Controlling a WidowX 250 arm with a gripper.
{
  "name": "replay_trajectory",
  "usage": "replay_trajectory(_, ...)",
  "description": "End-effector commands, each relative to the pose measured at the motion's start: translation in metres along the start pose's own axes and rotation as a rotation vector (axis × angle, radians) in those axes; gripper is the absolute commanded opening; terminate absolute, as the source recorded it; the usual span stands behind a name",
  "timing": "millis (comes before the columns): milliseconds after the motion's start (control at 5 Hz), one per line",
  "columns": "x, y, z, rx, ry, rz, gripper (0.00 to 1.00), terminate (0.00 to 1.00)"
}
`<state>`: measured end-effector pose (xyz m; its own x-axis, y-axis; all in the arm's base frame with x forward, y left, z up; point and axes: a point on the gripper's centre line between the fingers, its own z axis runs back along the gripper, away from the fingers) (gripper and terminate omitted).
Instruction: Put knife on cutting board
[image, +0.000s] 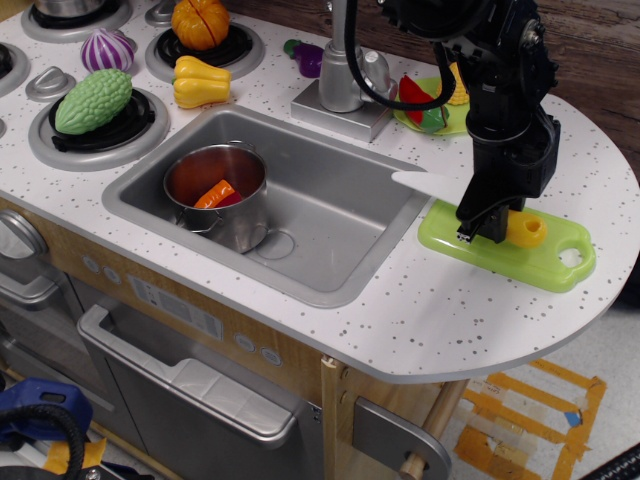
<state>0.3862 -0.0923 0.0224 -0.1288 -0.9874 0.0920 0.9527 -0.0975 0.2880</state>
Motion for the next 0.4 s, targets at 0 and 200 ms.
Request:
replay_trajectory(0, -0.0035, 0.0155, 0.0129, 0.056, -0.007, -0.003, 1.0, 0.0)
replay_trajectory(200, -0.0035, 0.0155, 0.0129, 0.056, -0.007, -0.003, 1.0, 1.0)
